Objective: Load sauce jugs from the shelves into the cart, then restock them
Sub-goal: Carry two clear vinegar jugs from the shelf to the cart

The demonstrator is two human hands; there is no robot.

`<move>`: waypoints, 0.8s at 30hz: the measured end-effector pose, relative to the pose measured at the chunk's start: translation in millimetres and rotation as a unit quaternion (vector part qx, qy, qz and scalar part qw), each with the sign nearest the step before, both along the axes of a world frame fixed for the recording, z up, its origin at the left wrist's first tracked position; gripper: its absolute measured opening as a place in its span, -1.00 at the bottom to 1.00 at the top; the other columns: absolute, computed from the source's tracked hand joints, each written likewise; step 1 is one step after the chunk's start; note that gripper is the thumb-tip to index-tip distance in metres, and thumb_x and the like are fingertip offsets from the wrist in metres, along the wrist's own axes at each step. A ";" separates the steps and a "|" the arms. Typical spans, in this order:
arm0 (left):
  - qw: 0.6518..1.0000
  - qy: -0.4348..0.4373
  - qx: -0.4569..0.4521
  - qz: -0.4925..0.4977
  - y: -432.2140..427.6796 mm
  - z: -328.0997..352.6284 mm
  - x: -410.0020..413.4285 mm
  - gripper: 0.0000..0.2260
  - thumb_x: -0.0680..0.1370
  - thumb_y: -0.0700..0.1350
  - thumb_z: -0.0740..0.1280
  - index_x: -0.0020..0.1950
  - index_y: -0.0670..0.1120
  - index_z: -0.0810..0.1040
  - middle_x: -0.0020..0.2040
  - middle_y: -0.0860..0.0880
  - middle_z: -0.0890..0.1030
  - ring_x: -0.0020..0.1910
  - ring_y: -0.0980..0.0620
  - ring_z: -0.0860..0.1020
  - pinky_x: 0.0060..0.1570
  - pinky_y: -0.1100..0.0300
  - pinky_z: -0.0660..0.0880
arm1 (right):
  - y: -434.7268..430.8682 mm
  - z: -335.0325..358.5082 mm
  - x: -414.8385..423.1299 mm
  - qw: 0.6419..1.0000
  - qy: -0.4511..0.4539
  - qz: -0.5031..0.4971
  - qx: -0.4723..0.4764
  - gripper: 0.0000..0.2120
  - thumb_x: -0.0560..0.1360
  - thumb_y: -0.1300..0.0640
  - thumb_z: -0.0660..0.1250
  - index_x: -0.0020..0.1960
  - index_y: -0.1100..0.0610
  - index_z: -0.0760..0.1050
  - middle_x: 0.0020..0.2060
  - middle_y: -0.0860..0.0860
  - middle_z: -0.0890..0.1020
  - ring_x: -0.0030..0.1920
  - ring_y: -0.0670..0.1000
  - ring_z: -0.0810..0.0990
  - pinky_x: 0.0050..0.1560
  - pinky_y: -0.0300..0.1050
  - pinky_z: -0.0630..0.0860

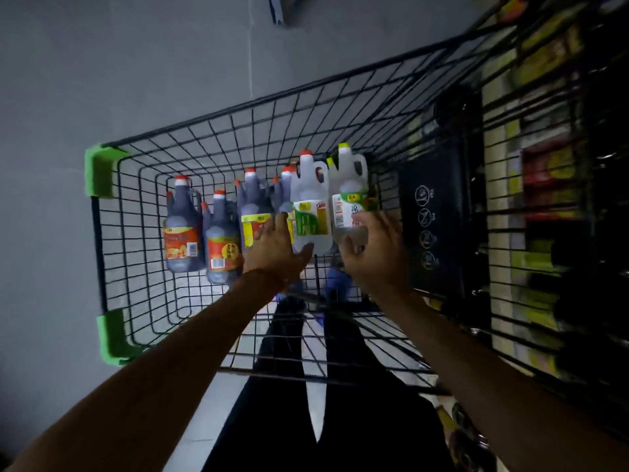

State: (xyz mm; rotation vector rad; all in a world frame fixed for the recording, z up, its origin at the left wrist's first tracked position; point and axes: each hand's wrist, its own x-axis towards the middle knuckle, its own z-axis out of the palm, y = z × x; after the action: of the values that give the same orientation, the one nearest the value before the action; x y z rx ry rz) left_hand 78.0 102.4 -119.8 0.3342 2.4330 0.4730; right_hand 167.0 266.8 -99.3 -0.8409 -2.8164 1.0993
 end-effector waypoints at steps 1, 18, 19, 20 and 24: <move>1.000 -0.018 0.012 0.023 3.7 -11.0 -1.3 -0.43 0.52 0.17 0.39 0.40 -0.10 0.32 0.30 -0.11 0.43 0.30 -0.12 0.42 0.21 0.03 0.43 | 0.3 -6.4 -2.5 1.000 -0.012 -0.010 -0.007 -0.62 0.47 0.01 0.33 0.20 0.18 0.55 0.09 0.11 0.58 0.08 0.09 0.51 -0.07 -0.11 0.46; 0.979 -0.023 0.036 0.200 37.1 -97.3 -20.5 -0.19 0.24 0.27 0.58 0.32 -0.11 0.38 0.21 -0.09 0.50 0.10 0.00 0.45 0.00 0.11 0.45 | 13.9 -104.0 -23.4 0.981 -0.143 -0.111 -0.074 -0.08 0.35 -0.26 0.55 0.53 0.10 0.24 0.34 0.04 0.42 0.28 0.06 0.48 0.04 0.06 0.60; 0.980 -0.022 0.029 0.196 33.5 -95.2 -22.6 -0.20 0.24 0.28 0.56 0.30 -0.10 0.38 0.20 -0.09 0.50 0.11 -0.04 0.48 -0.02 0.08 0.47 | 13.0 -105.1 -26.6 0.979 -0.145 -0.119 -0.076 -0.06 0.34 -0.28 0.53 0.54 0.10 0.23 0.34 0.04 0.42 0.27 0.06 0.49 0.03 0.11 0.63; 0.982 -0.019 0.022 0.188 29.4 -92.8 -24.4 -0.21 0.25 0.29 0.55 0.29 -0.09 0.38 0.19 -0.09 0.51 0.11 -0.08 0.50 -0.03 0.05 0.49 | 12.4 -106.9 -29.7 0.978 -0.145 -0.125 -0.079 -0.05 0.34 -0.30 0.51 0.54 0.10 0.22 0.34 0.04 0.42 0.27 0.07 0.51 0.02 0.14 0.65; 0.986 0.004 -0.003 0.169 12.2 -84.9 -30.7 -0.22 0.25 0.26 0.57 0.31 -0.08 0.38 0.18 -0.07 0.50 0.11 -0.07 0.48 -0.08 0.07 0.44 | 10.5 -116.6 -43.1 0.974 -0.156 -0.143 -0.083 0.03 0.28 -0.30 0.57 0.54 0.14 0.21 0.33 0.09 0.48 0.22 0.12 0.57 0.03 0.16 0.65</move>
State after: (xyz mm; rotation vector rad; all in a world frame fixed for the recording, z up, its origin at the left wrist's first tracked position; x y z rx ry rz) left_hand 47.3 114.7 -204.7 -0.0851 2.5077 0.6089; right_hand 123.8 277.3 -215.8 -1.5018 -2.7298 1.2643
